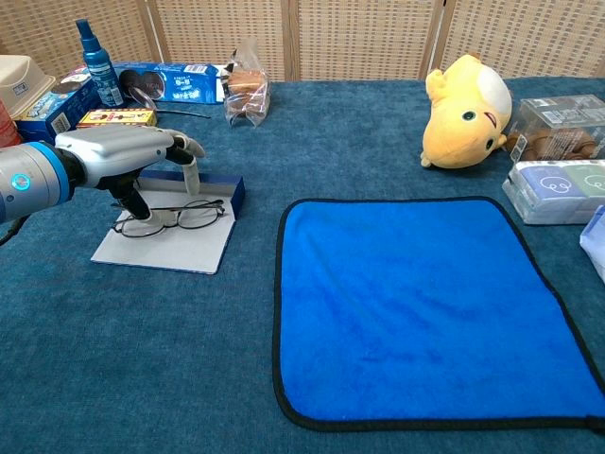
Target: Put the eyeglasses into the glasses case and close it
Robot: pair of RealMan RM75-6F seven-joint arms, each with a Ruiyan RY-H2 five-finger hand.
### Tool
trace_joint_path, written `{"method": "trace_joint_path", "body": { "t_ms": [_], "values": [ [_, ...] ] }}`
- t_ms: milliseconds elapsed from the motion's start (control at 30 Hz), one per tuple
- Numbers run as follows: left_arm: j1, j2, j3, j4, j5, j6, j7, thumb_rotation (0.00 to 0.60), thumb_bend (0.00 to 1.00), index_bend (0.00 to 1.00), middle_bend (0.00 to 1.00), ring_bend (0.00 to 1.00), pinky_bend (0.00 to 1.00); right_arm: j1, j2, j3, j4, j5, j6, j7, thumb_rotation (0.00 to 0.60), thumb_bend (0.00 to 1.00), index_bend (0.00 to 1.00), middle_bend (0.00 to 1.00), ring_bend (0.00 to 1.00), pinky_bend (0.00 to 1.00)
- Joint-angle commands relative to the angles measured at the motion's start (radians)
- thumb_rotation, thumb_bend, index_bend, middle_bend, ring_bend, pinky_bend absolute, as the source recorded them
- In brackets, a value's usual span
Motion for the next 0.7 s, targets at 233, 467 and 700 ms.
{"method": "trace_joint_path", "body": {
  "t_ms": [233,467,700],
  "values": [
    [0.031,0.026,0.021,-0.036,0.054,0.074,-0.023,0.6,0.3,0.0,0.0,0.0,0.0,-0.003,0.004,0.0,-0.002,-0.006,0.006,0.002,0.6,0.28,0.09,0.09,0.0,0.08],
    [0.064,0.064,0.036,-0.068,0.074,0.118,-0.049,0.6,0.3,0.0,0.0,0.0,0.0,-0.007,0.004,-0.002,-0.001,-0.008,0.009,0.004,0.6,0.28,0.09,0.09,0.0,0.08],
    [0.075,0.073,0.029,-0.052,0.081,0.138,-0.068,0.6,0.3,0.0,0.0,0.0,0.0,-0.005,0.005,-0.001,-0.005,-0.012,0.007,-0.001,0.6,0.28,0.09,0.09,0.0,0.08]
  ]
}}
